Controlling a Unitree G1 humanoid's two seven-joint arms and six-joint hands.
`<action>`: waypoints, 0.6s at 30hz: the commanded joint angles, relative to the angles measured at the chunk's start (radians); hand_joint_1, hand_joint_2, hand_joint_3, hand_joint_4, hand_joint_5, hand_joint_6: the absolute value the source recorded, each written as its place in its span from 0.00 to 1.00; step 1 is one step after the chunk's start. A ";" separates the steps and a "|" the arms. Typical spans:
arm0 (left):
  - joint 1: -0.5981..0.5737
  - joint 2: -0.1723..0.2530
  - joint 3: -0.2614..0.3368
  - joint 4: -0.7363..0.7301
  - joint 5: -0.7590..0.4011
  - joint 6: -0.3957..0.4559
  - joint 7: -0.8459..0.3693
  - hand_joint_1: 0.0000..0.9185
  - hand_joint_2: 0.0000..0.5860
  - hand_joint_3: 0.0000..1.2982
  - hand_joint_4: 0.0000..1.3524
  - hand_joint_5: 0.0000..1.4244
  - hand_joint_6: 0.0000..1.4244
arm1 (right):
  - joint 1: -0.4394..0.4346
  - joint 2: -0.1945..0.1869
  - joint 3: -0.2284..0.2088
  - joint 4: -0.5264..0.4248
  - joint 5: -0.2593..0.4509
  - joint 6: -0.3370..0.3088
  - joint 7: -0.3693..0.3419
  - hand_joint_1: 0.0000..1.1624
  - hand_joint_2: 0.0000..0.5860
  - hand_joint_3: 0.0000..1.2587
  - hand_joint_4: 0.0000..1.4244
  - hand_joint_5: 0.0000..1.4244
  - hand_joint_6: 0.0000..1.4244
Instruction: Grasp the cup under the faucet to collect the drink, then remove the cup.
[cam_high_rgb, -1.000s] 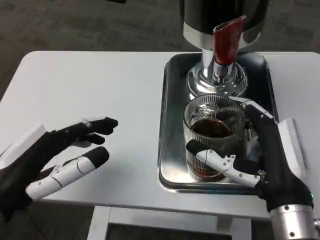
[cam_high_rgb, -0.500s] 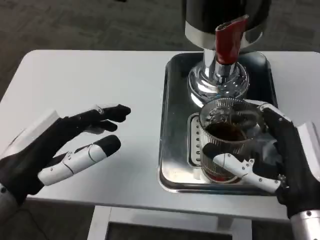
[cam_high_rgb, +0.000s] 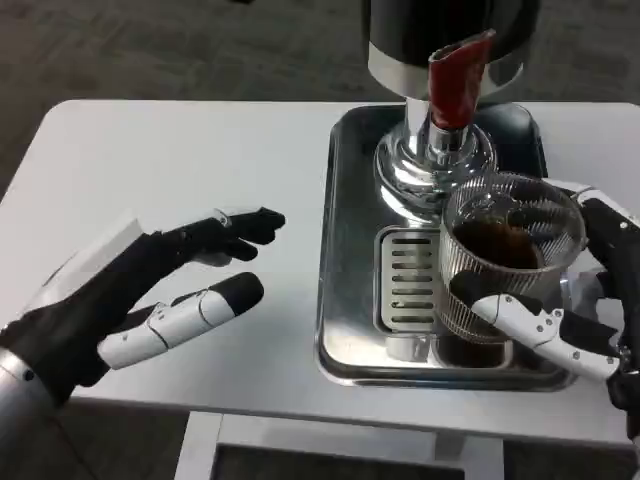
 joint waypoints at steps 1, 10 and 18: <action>0.003 0.012 -0.015 -0.009 0.011 -0.019 -0.014 0.00 0.18 0.19 0.17 0.18 0.18 | 0.015 -0.002 -0.019 -0.057 0.028 -0.021 0.014 0.70 0.36 0.83 0.86 1.00 1.00; -0.020 0.018 -0.028 -0.021 0.011 -0.020 -0.019 0.00 0.18 0.19 0.16 0.18 0.18 | 0.066 -0.036 -0.063 -0.118 0.058 -0.023 0.074 0.70 0.37 0.85 0.87 1.00 1.00; -0.004 0.028 -0.020 -0.087 0.020 -0.030 -0.021 0.00 0.17 0.19 0.15 0.18 0.17 | 0.119 -0.062 -0.095 -0.198 0.095 -0.025 0.143 0.69 0.37 0.85 0.88 1.00 1.00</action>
